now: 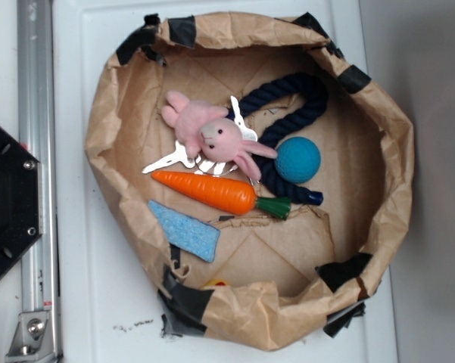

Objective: Grab the blue sponge.

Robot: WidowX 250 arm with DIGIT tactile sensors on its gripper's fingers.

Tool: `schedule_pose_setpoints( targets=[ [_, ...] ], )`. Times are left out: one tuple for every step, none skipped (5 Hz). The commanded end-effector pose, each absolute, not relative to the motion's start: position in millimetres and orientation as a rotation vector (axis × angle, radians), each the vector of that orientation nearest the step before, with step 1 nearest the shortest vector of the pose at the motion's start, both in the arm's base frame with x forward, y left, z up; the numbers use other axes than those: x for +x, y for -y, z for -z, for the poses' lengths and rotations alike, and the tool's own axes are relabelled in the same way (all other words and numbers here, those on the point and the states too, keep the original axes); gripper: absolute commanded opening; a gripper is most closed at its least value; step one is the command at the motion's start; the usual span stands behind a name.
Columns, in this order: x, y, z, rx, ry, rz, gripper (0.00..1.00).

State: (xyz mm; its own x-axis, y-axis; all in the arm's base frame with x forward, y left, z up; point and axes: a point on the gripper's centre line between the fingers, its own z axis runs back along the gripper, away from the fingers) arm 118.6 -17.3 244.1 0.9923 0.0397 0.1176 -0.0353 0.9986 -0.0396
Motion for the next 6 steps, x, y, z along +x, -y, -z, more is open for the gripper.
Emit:
schedule_pose_setpoints(
  targets=[
    [118.6, 17.3, -244.1, -0.038, 0.119, -0.038, 1.0],
    [168.6, 13.0, -230.4, -0.02, 0.09, -0.131, 1.0],
    [217.5, 16.3, -212.4, -0.046, 0.053, -0.213, 1.0],
    [250.8, 11.7, -166.3, -0.056, -0.019, -0.43, 1.0],
    [244.0, 6.1, -129.7, -0.079, -0.051, -0.478, 1.0],
    [237.2, 2.5, -105.4, -0.109, -0.032, -0.254, 1.0]
  ],
)
